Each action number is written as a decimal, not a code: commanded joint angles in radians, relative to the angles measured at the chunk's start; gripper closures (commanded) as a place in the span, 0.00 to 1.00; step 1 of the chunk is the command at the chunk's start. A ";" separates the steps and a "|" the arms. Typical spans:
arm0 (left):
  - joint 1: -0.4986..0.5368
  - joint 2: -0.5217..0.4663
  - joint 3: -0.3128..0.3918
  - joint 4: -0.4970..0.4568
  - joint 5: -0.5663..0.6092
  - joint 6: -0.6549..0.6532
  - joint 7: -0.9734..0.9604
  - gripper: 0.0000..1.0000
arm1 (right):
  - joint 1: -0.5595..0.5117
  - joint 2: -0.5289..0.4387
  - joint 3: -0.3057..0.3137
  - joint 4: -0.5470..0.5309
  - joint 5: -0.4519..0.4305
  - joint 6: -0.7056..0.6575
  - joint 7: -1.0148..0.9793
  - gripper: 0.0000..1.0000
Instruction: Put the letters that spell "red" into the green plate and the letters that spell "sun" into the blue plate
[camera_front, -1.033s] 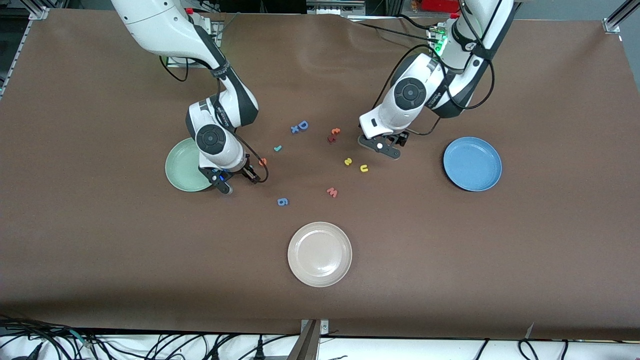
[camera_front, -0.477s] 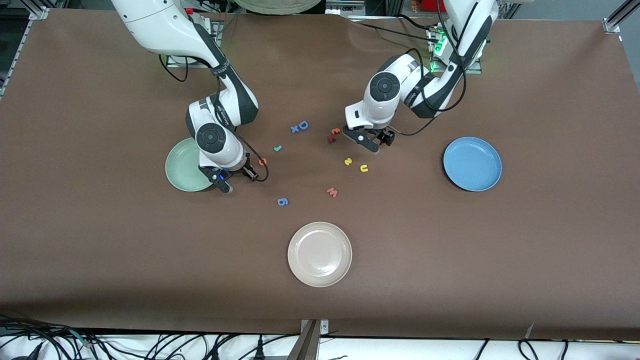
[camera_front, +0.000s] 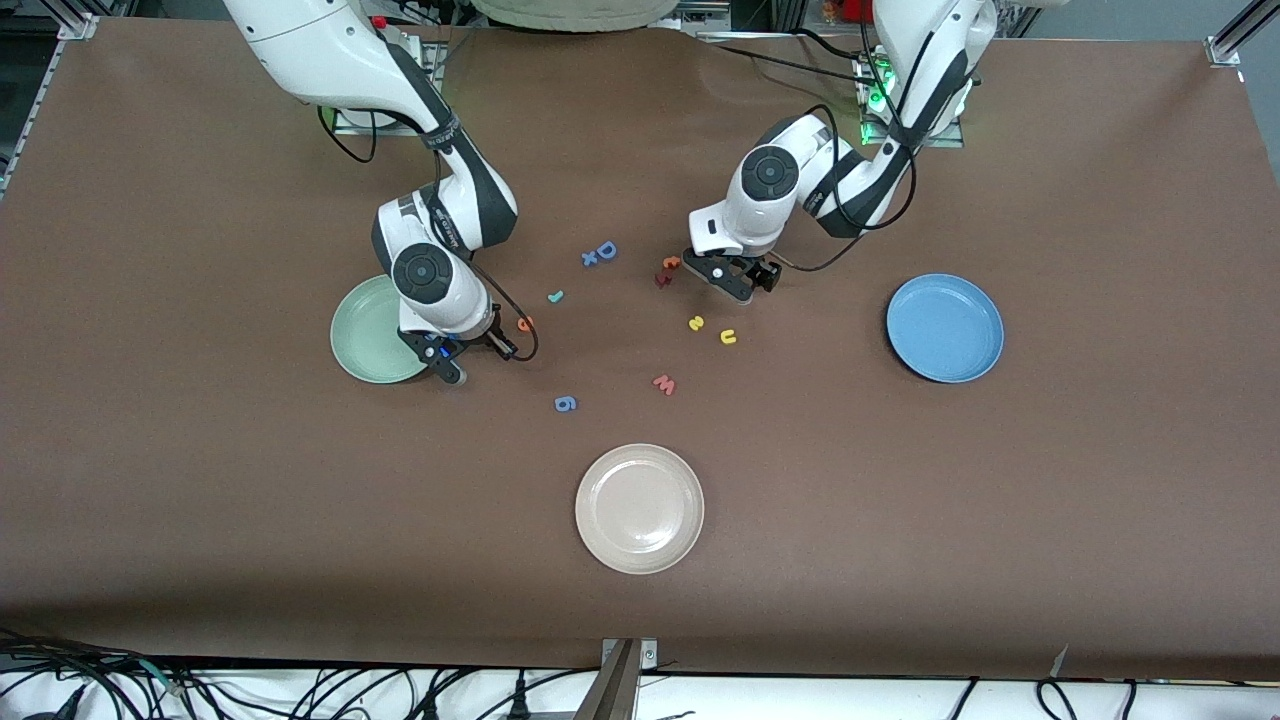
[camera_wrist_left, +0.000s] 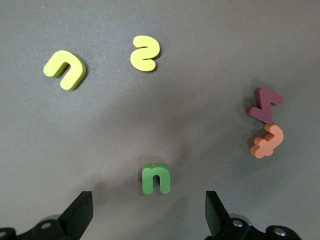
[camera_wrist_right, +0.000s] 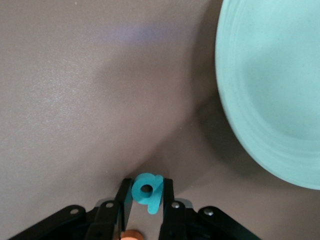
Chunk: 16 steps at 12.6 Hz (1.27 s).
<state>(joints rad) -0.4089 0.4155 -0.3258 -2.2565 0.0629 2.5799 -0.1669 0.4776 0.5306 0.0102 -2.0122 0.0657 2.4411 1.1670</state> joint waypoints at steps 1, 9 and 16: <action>-0.011 0.019 0.004 -0.009 0.023 0.049 0.001 0.04 | 0.006 -0.050 -0.004 -0.028 0.003 -0.032 -0.006 0.80; -0.042 0.068 0.010 -0.008 0.032 0.098 0.001 0.17 | 0.001 -0.166 -0.148 -0.007 0.005 -0.284 -0.334 0.80; -0.041 0.066 0.071 -0.008 0.123 0.098 0.013 0.17 | -0.017 -0.061 -0.170 -0.037 0.011 -0.277 -0.362 0.80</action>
<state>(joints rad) -0.4380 0.4655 -0.2988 -2.2609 0.1400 2.6667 -0.1651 0.4633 0.4552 -0.1607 -2.0462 0.0654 2.1599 0.8208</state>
